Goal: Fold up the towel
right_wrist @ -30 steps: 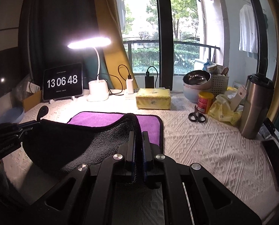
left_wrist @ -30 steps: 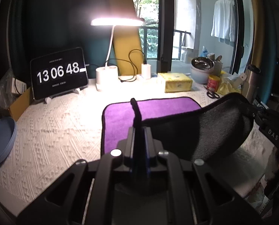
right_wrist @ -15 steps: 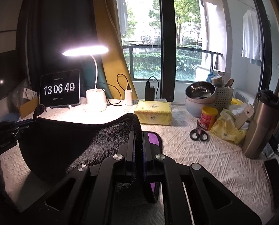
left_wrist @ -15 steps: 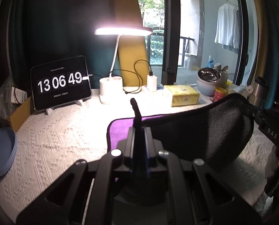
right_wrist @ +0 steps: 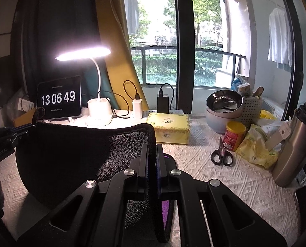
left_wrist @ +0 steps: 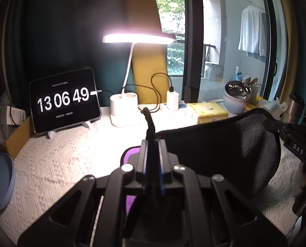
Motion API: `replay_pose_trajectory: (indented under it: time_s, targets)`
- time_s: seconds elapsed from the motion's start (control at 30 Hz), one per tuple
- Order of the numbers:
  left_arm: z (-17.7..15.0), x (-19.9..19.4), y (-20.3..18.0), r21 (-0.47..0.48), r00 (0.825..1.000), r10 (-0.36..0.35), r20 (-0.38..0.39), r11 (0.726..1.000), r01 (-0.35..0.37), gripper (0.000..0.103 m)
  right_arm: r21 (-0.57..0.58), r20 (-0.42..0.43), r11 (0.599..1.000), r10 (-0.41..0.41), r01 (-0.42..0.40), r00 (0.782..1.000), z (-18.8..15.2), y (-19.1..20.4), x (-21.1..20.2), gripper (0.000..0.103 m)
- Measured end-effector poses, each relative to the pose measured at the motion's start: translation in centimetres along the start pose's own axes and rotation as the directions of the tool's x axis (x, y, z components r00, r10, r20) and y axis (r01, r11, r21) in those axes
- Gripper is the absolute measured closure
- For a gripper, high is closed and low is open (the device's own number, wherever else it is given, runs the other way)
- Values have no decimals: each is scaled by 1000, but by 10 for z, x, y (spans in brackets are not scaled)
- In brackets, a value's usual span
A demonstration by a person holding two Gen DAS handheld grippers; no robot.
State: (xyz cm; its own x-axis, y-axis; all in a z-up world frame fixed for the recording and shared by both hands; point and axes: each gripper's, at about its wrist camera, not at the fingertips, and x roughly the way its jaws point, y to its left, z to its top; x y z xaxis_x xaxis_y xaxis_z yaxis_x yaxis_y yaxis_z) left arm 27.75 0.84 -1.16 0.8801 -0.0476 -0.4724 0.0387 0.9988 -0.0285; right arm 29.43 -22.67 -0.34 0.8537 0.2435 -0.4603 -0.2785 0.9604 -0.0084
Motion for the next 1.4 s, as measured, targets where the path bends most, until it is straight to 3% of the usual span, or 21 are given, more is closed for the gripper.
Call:
replay_pose_trajectory:
  time_s: [0.2,0.77,0.87,1.07,1.33,1.4]
  targets:
    - [5,20,4,-7,1000,7,-10,1000,-7,94,-8,-5,1000,-1,1,1000,6,-3,18,96]
    - [3,93,8,10,996,17,-86,1000,-16,93,3,-158,1000,-11,12,987,-4,-13,97,96]
    - [-1,110,11,-7,993,13,-120,1000,-14,93,23,-226,1000,-16,21,974,-12,-16,114,96]
    - [-5,128,15,-37,984,-8,-176,999,1,93,55,-281,997,-35,52,959,-15,-23,125,96]
    - [-11,151,22,-80,956,-20,-292,997,-4,87,39,-334,996,-68,86,940,-17,-23,134,96]
    - [-10,149,27,-108,959,-20,-283,994,-11,82,29,-334,996,-73,88,940,-17,-21,134,89]
